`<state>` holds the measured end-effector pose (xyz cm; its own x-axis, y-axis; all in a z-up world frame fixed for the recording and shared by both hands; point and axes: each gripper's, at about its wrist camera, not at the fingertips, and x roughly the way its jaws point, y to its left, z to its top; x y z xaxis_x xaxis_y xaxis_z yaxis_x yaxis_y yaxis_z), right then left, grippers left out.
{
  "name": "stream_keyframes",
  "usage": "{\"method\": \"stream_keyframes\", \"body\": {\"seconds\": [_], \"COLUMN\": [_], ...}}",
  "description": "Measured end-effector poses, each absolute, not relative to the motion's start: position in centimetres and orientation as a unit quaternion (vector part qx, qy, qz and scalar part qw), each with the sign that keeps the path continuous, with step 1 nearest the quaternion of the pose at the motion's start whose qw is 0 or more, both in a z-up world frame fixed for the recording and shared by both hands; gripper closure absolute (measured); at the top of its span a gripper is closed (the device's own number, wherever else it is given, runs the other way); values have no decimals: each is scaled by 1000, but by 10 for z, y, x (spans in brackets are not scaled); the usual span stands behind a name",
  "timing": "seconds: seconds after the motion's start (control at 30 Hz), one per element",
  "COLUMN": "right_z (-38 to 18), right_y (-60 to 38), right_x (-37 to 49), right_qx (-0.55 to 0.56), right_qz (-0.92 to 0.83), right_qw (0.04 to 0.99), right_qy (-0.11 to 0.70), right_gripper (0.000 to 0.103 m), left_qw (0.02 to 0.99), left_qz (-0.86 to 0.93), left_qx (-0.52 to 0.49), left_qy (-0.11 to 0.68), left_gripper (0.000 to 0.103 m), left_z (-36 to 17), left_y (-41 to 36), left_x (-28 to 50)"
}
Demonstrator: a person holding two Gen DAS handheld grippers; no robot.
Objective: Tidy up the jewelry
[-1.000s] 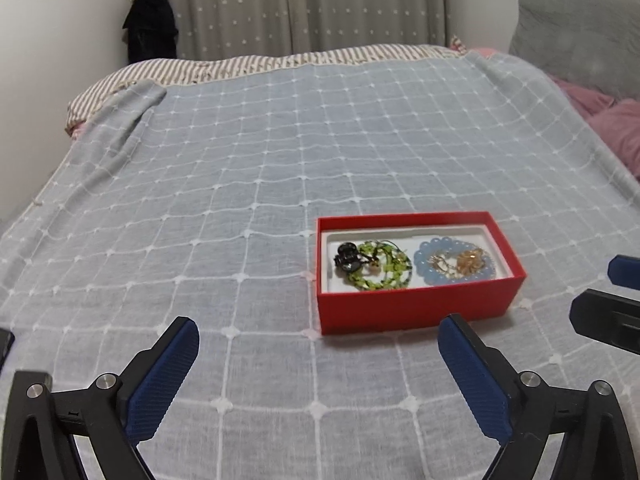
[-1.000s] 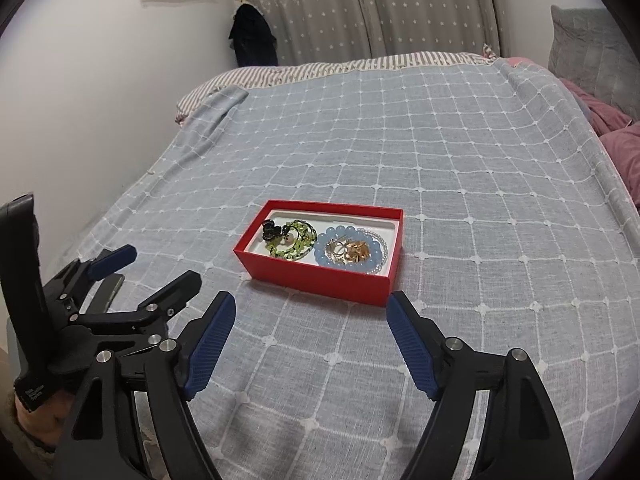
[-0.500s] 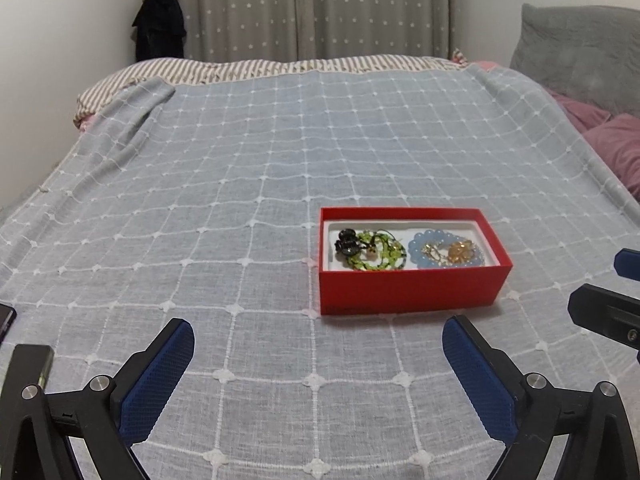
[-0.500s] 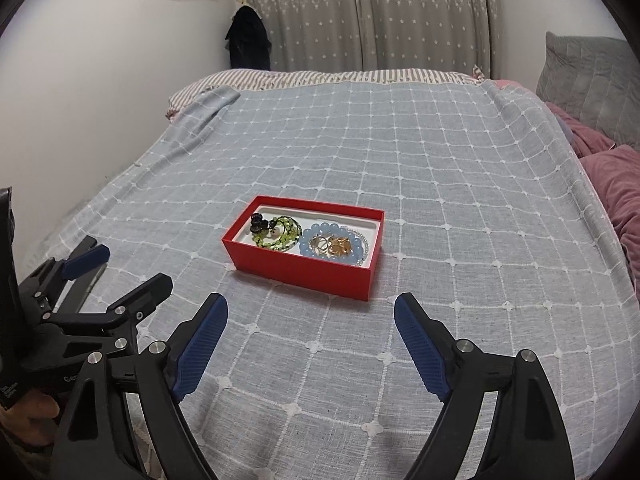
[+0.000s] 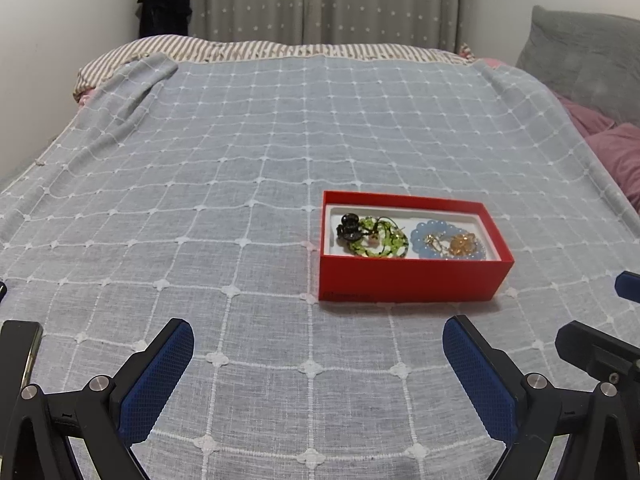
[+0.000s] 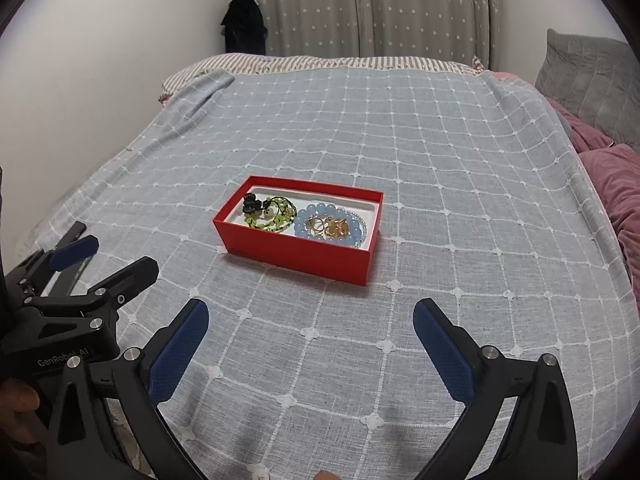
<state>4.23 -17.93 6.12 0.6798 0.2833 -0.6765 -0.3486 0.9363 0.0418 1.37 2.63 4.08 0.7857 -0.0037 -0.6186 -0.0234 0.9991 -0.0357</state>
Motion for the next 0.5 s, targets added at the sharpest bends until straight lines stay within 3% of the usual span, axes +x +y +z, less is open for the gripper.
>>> {"method": "stream_keyframes", "body": {"seconds": [0.5], "right_z": [61], "right_y": [-187], "right_x": [46], "right_qx": [-32], "right_qz": [154], "right_qw": [917], "right_qy": [365], "right_gripper": [0], "left_qw": [946], "left_qz": [10], "left_qx": [-13], "left_qy": [324], "left_gripper": [1], "left_z": [41], "left_y": [25], "left_x": [13]}}
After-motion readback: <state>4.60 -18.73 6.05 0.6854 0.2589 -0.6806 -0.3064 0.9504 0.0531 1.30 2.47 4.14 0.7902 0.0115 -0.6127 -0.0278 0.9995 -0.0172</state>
